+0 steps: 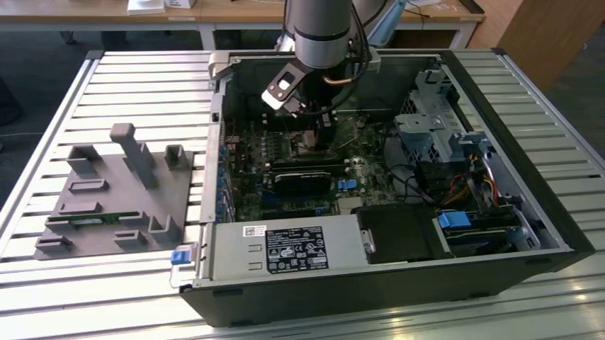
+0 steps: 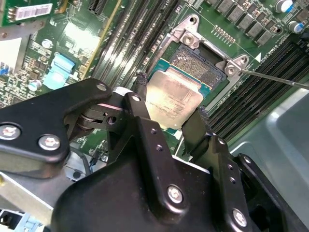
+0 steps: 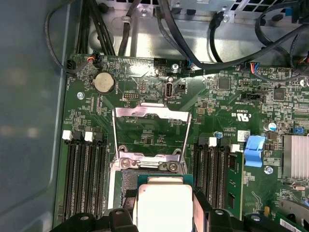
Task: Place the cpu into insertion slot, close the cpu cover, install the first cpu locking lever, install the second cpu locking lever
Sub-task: 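Place the cpu into insertion slot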
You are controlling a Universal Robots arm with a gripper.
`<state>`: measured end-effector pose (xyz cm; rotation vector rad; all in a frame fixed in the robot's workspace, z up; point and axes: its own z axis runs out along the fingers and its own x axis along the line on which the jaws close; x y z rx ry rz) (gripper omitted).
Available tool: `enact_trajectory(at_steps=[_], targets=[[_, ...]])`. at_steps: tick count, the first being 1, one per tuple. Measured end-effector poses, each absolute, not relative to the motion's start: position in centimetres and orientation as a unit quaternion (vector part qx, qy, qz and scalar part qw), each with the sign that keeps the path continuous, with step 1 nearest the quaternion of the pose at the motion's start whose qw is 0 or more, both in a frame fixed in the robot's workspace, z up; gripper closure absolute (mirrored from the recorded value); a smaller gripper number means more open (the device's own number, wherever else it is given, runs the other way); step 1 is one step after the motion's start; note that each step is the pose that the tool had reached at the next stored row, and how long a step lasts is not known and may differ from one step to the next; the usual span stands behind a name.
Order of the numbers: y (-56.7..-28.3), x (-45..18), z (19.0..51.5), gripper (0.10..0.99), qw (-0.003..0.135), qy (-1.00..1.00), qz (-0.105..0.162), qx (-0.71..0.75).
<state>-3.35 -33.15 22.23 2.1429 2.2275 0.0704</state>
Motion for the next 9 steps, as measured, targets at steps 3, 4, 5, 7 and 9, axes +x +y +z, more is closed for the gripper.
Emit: enact_trajectory(at_steps=[3, 4, 5, 7, 9], targets=[[-32.8, -3.35, 21.99, 0.549, 0.025, 0.72, 0.023, 0.693], [-32.69, -3.36, 21.92, 0.549, 0.025, 0.72, 0.023, 0.693], [-32.6, -3.36, 21.85, 0.549, 0.025, 0.72, 0.023, 0.693], [-32.52, -3.42, 21.69, 0.549, 0.025, 0.72, 0.023, 0.693], [-32.48, -3.5, 21.53, 0.549, 0.025, 0.72, 0.023, 0.694]])
